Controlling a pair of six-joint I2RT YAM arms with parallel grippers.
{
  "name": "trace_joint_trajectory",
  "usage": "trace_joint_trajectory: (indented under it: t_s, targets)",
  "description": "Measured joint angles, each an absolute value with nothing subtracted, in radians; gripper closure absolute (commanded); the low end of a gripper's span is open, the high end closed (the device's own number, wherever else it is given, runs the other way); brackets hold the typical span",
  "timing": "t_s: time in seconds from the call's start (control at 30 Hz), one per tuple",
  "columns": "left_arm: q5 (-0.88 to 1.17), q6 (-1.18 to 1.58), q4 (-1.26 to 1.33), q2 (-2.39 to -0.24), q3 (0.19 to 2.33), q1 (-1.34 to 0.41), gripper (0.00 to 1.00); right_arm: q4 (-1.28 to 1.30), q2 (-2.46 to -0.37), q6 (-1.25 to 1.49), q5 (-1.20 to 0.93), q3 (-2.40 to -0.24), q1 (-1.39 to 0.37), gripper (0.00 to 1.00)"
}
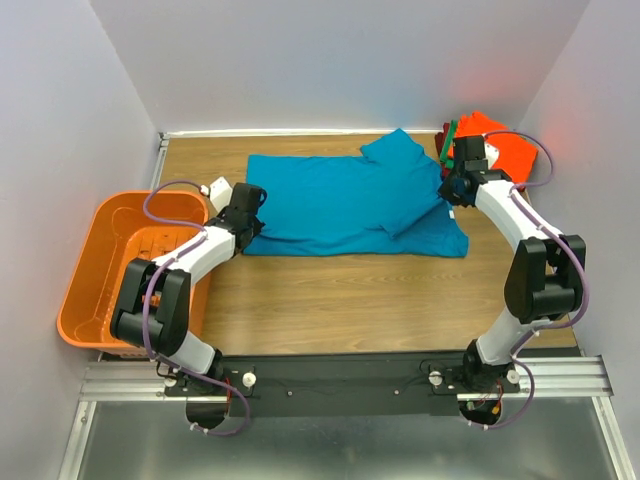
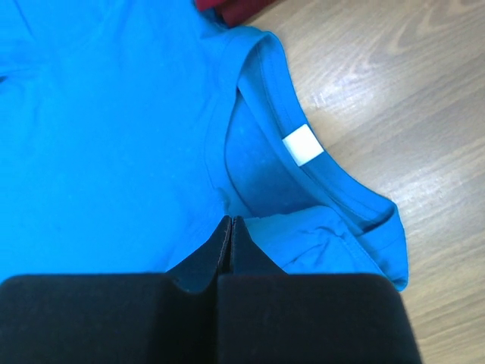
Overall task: Fold and stack the t-shirts
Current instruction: Fold the tshirt
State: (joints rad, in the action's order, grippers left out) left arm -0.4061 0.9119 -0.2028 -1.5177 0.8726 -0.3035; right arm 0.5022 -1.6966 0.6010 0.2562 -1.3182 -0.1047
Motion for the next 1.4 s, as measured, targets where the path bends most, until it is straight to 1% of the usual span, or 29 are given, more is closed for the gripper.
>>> trace_joint_trajectory:
  t_s: [0.57, 1.0, 1.4]
  targets:
    - [-0.406, 0.905, -0.202, -1.521, 0.909, -0.28, 1.0, 0.436, -1.683, 0.601, 0.214, -1.284, -0.057, 0.99]
    - [-0.403, 0.898, -0.202, -1.596, 0.979, -0.274, 1.0, 0.423, -1.697, 0.603, 0.18, -1.285, -0.036, 0.99]
    - [-0.383, 0.888, -0.181, -1.656, 0.987, -0.267, 1.0, 0.412, -1.745, 0.606, 0.167, -1.304, -0.031, 0.99]
